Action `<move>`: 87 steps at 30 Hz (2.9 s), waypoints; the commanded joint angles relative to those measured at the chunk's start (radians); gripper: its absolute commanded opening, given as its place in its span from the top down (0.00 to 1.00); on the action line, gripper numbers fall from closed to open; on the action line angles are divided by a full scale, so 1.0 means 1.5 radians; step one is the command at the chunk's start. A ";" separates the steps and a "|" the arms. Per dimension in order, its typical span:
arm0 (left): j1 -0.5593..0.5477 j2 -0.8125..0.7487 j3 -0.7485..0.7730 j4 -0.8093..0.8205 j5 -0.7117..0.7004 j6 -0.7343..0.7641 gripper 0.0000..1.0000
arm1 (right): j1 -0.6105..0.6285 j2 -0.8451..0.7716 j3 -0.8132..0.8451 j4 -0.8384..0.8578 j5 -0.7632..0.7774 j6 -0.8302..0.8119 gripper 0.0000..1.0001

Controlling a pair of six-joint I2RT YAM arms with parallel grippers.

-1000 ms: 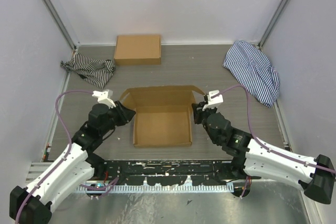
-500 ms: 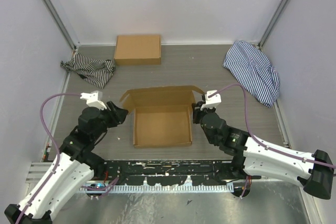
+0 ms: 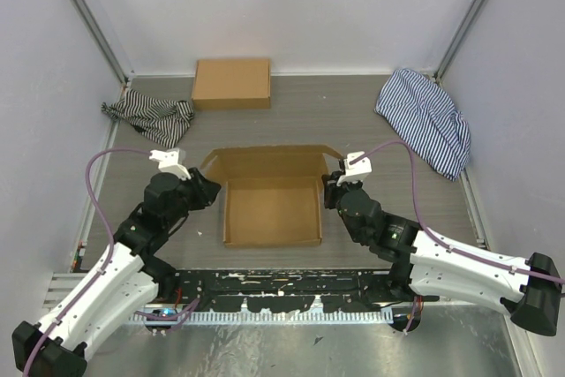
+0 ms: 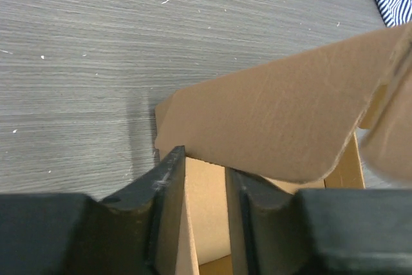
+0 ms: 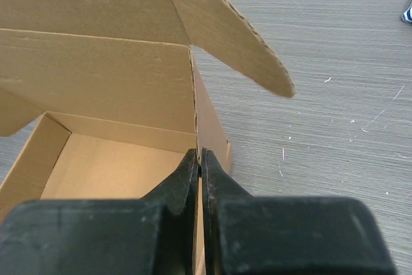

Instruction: Fold the paper box

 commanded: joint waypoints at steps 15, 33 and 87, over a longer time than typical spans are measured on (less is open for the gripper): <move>-0.013 -0.006 -0.027 0.086 0.059 -0.063 0.94 | 0.009 0.032 0.018 -0.024 -0.020 0.055 0.99; -0.018 -0.060 -0.064 0.006 0.057 -0.075 0.94 | 0.078 0.062 0.003 -0.056 0.043 0.108 0.99; -0.019 -0.091 -0.138 0.004 0.085 -0.099 0.94 | 0.121 0.274 0.290 -0.310 0.215 0.390 0.99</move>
